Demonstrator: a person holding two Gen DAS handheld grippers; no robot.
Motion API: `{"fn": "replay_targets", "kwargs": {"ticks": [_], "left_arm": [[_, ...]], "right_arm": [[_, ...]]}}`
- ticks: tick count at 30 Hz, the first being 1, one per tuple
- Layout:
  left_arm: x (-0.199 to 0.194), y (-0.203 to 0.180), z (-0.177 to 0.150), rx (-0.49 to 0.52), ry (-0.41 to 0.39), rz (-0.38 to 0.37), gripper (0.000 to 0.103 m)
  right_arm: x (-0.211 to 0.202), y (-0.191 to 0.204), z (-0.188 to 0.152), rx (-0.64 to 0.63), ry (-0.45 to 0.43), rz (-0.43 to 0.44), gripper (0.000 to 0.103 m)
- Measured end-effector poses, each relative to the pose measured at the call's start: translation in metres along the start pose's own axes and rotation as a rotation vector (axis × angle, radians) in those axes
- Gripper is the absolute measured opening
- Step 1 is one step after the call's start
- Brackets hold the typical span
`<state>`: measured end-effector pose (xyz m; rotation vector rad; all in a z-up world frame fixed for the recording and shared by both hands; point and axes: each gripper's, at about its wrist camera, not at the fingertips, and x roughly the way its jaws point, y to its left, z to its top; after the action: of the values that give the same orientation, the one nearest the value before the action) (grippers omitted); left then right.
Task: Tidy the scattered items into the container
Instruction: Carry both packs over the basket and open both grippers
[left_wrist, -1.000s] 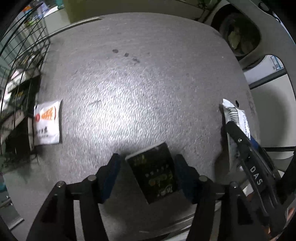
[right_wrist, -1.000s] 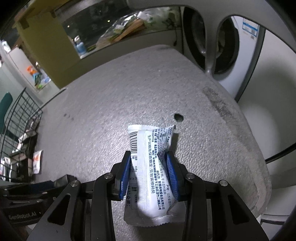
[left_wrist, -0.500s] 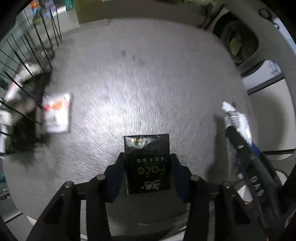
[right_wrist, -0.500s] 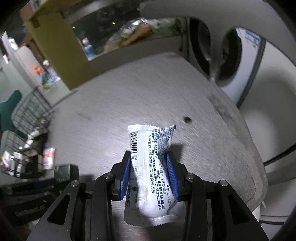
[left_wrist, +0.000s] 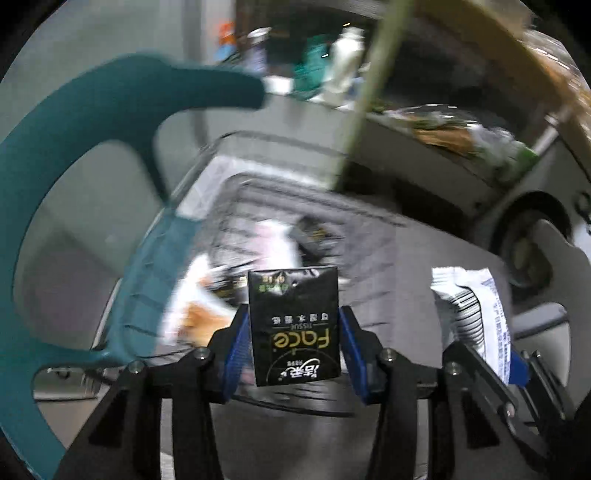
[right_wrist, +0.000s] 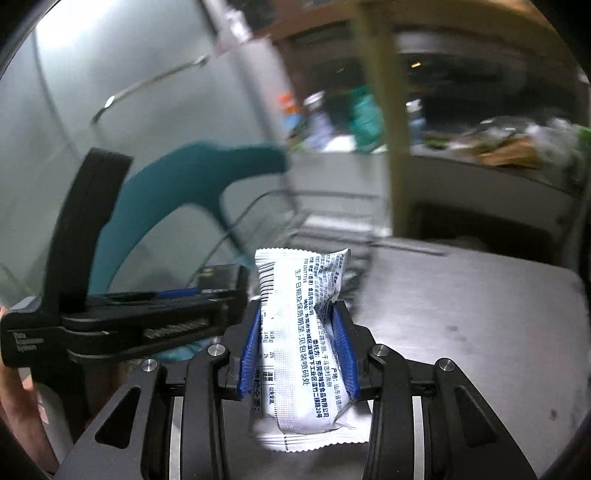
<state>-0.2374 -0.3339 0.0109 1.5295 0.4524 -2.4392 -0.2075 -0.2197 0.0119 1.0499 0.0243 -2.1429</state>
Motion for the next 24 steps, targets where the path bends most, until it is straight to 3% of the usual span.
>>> {"fn": "replay_targets", "kwargs": {"ticks": [2, 8, 15, 19, 24], "left_arm": [[0.006, 0.025, 0.001, -0.039, 0.020, 0.016, 0.052], [0.011, 0.042, -0.002, -0.066, 0.033, -0.005, 0.052], [0.024, 0.043, -0.005, -0.055, 0.032, -0.026, 0.053], [0.020, 0.047, -0.007, -0.068, 0.025, -0.041, 0.060], [0.014, 0.046, -0.009, -0.070, 0.013, -0.036, 0.060]], "right_arm": [[0.019, 0.014, 0.001, -0.016, 0.027, 0.004, 0.038], [0.054, 0.034, -0.002, -0.035, 0.082, -0.007, 0.039], [0.055, 0.028, 0.000, -0.015, 0.078, -0.041, 0.041], [0.051, 0.026, 0.003, -0.004, 0.072, -0.054, 0.045], [0.040, 0.027, 0.002, -0.012, 0.060, -0.048, 0.045]]}}
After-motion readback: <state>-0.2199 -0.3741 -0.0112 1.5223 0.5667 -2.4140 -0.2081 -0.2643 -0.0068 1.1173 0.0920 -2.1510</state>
